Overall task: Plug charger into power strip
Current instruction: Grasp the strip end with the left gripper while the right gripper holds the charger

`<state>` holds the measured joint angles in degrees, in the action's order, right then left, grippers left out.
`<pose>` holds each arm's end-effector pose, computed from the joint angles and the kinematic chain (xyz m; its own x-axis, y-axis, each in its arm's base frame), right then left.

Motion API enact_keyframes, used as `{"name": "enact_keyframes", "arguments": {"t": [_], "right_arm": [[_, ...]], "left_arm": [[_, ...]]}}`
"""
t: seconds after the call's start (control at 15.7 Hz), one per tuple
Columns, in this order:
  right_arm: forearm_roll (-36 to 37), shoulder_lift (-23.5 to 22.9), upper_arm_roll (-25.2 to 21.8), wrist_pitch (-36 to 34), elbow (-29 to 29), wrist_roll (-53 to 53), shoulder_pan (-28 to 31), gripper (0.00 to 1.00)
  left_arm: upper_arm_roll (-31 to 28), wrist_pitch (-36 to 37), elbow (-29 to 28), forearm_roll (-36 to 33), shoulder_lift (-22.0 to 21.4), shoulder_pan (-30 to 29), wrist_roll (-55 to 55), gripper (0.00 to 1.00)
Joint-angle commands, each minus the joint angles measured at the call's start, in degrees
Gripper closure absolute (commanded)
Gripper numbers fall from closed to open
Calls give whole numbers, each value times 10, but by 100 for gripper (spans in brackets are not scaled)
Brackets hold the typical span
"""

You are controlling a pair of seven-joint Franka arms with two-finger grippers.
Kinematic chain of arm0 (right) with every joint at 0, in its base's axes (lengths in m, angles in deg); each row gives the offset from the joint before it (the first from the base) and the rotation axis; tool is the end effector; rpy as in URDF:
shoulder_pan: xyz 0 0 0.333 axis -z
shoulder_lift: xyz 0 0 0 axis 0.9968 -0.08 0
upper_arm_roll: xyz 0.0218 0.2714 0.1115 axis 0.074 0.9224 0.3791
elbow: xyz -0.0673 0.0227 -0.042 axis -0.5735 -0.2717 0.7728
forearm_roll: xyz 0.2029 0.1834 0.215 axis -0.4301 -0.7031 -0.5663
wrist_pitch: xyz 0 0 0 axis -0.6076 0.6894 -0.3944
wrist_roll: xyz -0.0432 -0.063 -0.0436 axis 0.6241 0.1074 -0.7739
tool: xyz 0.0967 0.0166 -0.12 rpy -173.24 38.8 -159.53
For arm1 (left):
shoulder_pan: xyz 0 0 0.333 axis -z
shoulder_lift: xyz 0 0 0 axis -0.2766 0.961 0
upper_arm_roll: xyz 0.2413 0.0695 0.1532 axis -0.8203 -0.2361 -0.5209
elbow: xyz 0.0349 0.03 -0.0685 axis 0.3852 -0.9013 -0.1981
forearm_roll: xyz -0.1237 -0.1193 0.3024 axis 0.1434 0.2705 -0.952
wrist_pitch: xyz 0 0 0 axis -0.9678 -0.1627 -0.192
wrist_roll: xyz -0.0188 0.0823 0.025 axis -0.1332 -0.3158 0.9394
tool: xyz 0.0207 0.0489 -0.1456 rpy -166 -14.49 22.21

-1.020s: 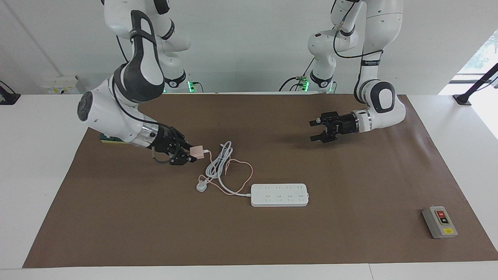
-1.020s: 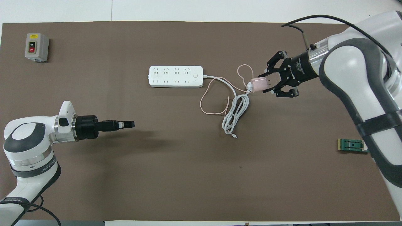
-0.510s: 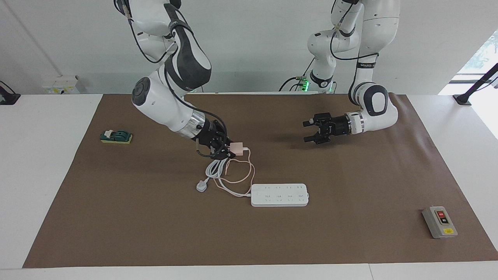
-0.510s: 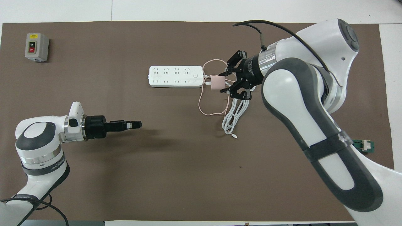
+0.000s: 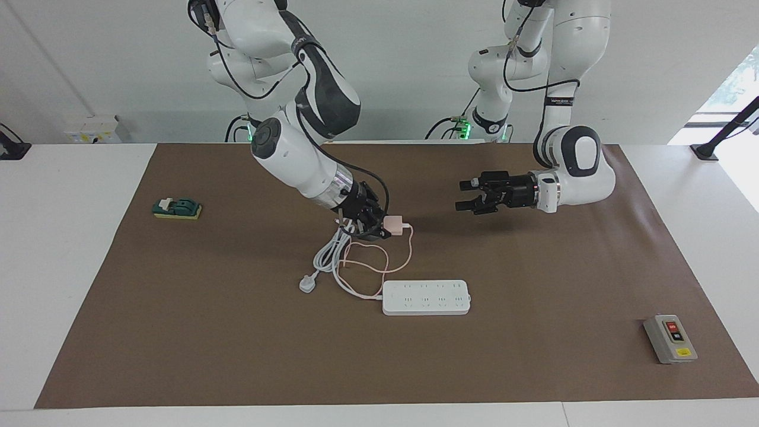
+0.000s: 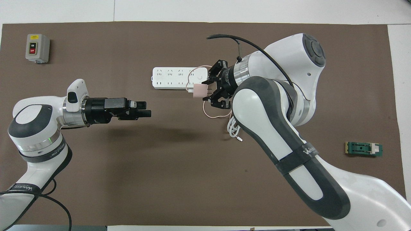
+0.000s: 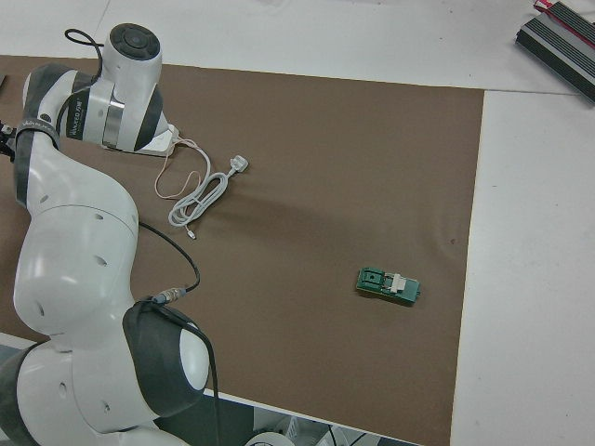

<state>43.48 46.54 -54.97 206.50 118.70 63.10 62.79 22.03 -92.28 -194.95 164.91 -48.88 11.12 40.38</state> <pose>0.5658 0.3108 0.3962 0.0376 -0.8153 -0.5778 -0.9991 -0.0408 -0.0076 0.4912 -0.1761 0.3666 0.9940 -0.0384 -0.1020 0.0980 -0.0929 0.9908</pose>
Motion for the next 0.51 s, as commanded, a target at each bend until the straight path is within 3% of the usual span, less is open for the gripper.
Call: {"name": "enact_keyframes", "arguments": {"t": [0.0,0.26,0.45], "right_arm": [[-19,-7,-1,22,4,3,-8,100],[-33,-10,-1,26,8,-1,-19,100],[-34,-20,-1,49,10,-2,-31,100]], "left_arm": [[0,-26,29,68,24,39,16,0],[-3,-28,37,89,27,49,24,0],[-3,-19,49,88,68,76,17,0]]}}
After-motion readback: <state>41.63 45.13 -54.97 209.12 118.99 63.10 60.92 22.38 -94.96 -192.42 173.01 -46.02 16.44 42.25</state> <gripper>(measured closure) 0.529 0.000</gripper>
